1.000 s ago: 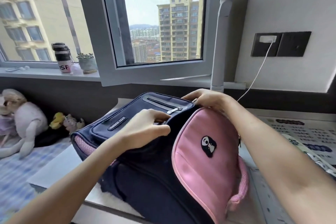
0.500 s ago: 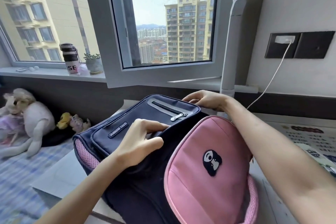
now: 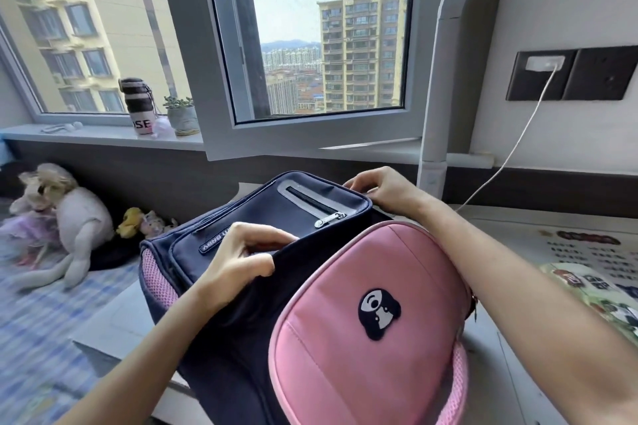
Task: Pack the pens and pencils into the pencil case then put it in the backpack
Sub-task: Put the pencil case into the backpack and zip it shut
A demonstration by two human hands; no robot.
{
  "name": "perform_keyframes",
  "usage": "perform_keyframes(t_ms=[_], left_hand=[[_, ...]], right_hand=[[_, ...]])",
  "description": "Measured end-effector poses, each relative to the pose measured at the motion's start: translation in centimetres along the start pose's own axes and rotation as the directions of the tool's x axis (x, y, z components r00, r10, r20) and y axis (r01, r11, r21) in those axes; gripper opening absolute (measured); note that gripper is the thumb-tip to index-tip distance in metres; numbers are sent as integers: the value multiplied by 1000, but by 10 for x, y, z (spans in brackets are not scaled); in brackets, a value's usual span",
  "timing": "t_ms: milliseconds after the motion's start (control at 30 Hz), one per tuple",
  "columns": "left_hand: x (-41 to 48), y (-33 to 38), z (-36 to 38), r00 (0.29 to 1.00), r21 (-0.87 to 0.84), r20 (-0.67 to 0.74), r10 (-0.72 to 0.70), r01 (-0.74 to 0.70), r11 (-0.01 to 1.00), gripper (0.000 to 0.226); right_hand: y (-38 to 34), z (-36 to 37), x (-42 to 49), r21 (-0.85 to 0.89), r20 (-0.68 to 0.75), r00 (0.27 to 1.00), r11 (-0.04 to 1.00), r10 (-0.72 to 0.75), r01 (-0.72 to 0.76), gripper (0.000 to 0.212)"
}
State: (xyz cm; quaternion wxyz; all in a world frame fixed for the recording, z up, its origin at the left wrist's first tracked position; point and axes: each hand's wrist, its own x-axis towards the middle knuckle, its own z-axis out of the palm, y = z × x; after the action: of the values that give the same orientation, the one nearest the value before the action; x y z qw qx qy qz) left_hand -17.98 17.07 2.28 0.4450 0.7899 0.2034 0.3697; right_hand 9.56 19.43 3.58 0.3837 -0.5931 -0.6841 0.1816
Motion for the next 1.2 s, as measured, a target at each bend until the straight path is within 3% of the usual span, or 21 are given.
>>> perform_keyframes(t_ms=[133,233,300,367,400,467,567,700,767,867,967,1067,1133,1200], left_hand=[[4,-3,3,999,66,-25,45,-43,997,40],[8,-4,8,995,111,-36,88,-84,990,19],[10,-6,11,990,161,-29,136,-129,978,16],[12,-8,13,985,215,-24,173,-163,963,19],[12,-9,15,983,223,-24,182,-172,959,18],[12,-12,17,982,222,-23,187,-177,959,15],[13,-9,18,982,248,-21,188,-177,952,13],[22,8,15,988,425,105,112,-146,893,17],[25,17,15,987,604,157,43,-130,786,33],[27,32,21,980,806,194,-44,-134,576,43],[36,43,28,972,739,182,-148,-36,672,40],[59,45,39,926,380,163,-342,261,887,31],[72,45,51,873,160,162,-459,436,886,34],[82,46,63,842,86,142,-520,513,854,38]], right_hand=[[-6,-23,-15,-499,-13,995,863,-96,77,9],[-30,-31,-46,-631,-6,999,775,-39,27,16],[-50,-23,-68,-725,-88,996,688,-29,-44,18],[-68,-4,-91,-831,-224,954,550,-198,-81,11],[-76,9,-102,-836,-289,922,538,-256,-113,10],[-87,38,-121,-761,-423,847,633,-321,-140,18],[-96,76,-131,-624,-550,783,766,-291,-153,13],[-85,93,-128,-287,-676,715,957,-181,-29,14],[-77,88,-128,-194,-699,701,981,-140,2,13],[-69,80,-128,-202,-690,712,979,-133,-12,11],[-65,65,-118,-219,-653,749,975,-109,-49,11],[-67,32,-104,-134,-646,763,978,38,-162,10],[-69,16,-103,-176,-657,750,951,78,-253,12],[-76,12,-111,-296,-659,751,905,39,-306,15]])
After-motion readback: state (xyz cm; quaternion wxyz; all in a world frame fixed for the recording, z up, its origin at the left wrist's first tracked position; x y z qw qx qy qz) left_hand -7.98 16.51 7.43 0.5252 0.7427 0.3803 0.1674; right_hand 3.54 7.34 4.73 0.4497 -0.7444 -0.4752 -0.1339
